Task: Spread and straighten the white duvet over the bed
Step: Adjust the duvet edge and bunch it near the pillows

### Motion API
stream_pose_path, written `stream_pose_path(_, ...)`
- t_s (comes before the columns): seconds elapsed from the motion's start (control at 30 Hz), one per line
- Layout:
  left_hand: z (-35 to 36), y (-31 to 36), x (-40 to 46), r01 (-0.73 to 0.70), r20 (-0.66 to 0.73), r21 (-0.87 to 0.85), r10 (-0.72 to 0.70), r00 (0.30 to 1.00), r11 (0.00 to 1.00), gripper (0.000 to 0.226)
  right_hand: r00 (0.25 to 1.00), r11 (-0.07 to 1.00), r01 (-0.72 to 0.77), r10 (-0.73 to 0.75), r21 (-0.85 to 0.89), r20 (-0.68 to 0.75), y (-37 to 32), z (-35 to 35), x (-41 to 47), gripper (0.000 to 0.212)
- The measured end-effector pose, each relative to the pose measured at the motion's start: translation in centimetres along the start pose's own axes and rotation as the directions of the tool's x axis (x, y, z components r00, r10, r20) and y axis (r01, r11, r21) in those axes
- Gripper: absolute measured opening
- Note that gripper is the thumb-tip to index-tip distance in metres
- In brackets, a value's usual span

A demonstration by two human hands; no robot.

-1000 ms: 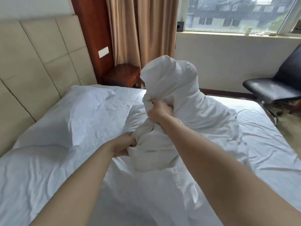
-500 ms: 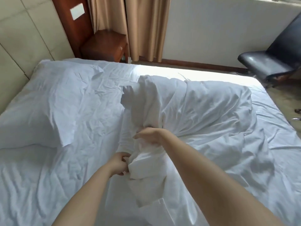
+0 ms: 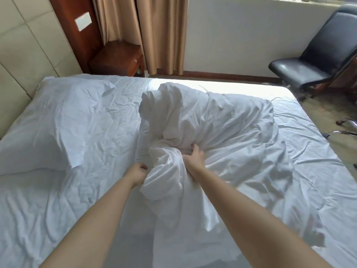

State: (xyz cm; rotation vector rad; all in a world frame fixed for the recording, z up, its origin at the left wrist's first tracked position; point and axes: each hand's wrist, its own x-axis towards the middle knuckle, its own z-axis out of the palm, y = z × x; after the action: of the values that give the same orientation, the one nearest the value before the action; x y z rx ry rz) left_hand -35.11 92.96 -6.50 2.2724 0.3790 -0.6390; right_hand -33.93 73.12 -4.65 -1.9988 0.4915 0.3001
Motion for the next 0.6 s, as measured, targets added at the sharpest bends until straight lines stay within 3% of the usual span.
stream_pose_path(0.03, -0.3, 0.4, -0.5, 0.015, -0.031, -0.076, -0.017, 0.999, 0.997, 0.035, 0.984, 0.999, -0.052, 0.051, 0.002, 0.168, 0.7, 0.2, -0.5, 0.056)
stream_pose_path(0.1, -0.5, 1.5, -1.9, 0.027, -0.046, -0.248, -0.040, 0.998, 0.968, 0.029, 0.931, 0.992, -0.121, 0.106, 0.021, 0.349, 1.1, -0.2, -1.7, 0.039)
stream_pose_path(0.17, -0.5, 2.7, -3.4, 0.029, -0.060, -0.366, -0.055, 0.997, 0.930, 0.020, 0.903, 0.982, -0.161, 0.105, 0.102, 0.417, 1.6, -1.1, -2.2, 0.045)
stream_pose_path(0.23, 0.0, 3.7, -4.9, -0.003, -0.078, -0.438, -0.035, 0.996, 0.899, 0.027, 0.878, 0.981, -0.146, 0.071, 0.124, 0.473, 1.7, -2.0, -3.3, 0.046)
stream_pose_path(0.3, 0.7, 4.2, -5.7, -0.033, -0.050, -0.452, 0.011, 0.999, 0.892, 0.025, 0.814, 0.979, -0.165, 0.069, 0.116, 0.577, 2.4, -1.9, -4.7, 0.047)
stream_pose_path(0.37, 1.2, 4.1, -6.0, -0.052, 0.012, -0.392, 0.062, 0.998, 0.918, 0.024, 0.742, 0.990, -0.132, 0.059, 0.058, 0.668, 3.9, -1.0, -6.1, 0.053)
stream_pose_path(0.47, 1.8, 3.1, -6.5, -0.057, 0.112, -0.059, 0.063, 0.992, 0.997, 0.039, 0.719, 0.995, -0.077, 0.099, -0.063, 0.688, 5.3, -0.7, -7.9, 0.061)
stream_pose_path(0.53, 2.3, 2.5, -6.6, -0.063, 0.080, 0.093, 0.056, 0.995, 0.994, 0.048, 0.742, 0.994, -0.053, 0.100, -0.091, 0.662, 5.2, -1.3, -8.0, 0.060)
stream_pose_path(0.6, 2.6, 2.4, -6.6, -0.065, 0.009, 0.145, 0.064, 0.998, 0.987, 0.051, 0.850, 0.993, 0.056, 0.009, -0.107, 0.527, 4.3, -2.5, -6.9, 0.048)
